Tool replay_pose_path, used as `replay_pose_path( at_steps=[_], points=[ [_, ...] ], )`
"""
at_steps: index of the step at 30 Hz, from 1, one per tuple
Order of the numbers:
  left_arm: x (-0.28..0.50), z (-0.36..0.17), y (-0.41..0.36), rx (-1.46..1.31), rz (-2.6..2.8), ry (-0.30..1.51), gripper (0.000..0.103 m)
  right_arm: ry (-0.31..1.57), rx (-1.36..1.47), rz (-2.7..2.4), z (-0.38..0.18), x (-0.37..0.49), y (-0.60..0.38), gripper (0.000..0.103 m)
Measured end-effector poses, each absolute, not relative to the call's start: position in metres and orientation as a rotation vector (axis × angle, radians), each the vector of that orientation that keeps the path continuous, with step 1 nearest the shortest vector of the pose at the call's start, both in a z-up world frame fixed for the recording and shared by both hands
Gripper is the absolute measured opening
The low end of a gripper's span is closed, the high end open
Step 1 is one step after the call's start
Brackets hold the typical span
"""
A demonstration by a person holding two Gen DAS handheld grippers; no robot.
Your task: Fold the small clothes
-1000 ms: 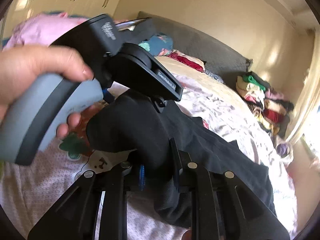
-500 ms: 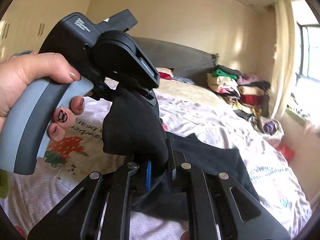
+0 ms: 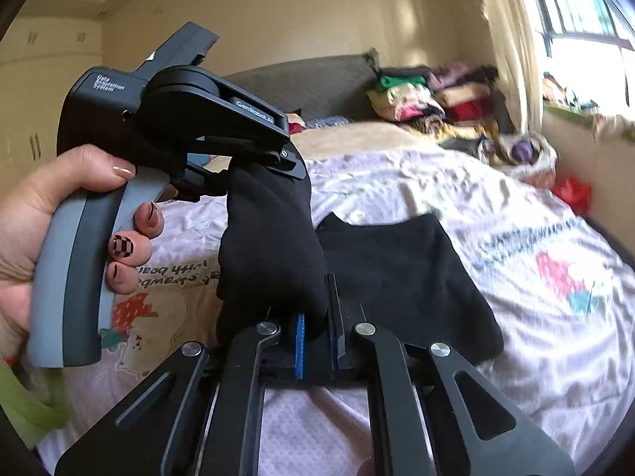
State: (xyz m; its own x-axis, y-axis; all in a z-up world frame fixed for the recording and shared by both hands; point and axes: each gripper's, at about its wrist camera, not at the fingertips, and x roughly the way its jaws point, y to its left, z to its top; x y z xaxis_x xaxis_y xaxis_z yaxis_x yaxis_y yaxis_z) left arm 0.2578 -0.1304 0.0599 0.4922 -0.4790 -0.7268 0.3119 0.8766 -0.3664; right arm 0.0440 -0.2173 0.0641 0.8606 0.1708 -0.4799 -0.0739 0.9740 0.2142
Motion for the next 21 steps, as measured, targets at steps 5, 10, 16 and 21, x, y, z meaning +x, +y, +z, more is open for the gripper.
replay_pose_path(
  at_steps=[5,10,16,21],
  points=[
    [0.262,0.049,-0.151,-0.178,-0.497,0.965,0.032,0.571,0.295,0.107,0.054,0.047,-0.236,0.007],
    [0.264,0.037,-0.169,-0.170,-0.512,0.994,0.034,0.638,0.427,0.107,0.041,0.049,-0.255,0.007],
    [0.267,0.025,-0.186,-0.169,-0.529,1.021,0.040,0.687,0.488,0.091,0.033,0.051,-0.264,0.007],
    [0.268,0.018,-0.195,-0.225,-0.581,1.047,0.062,0.728,0.578,0.080,0.023,0.052,-0.275,0.008]
  ],
)
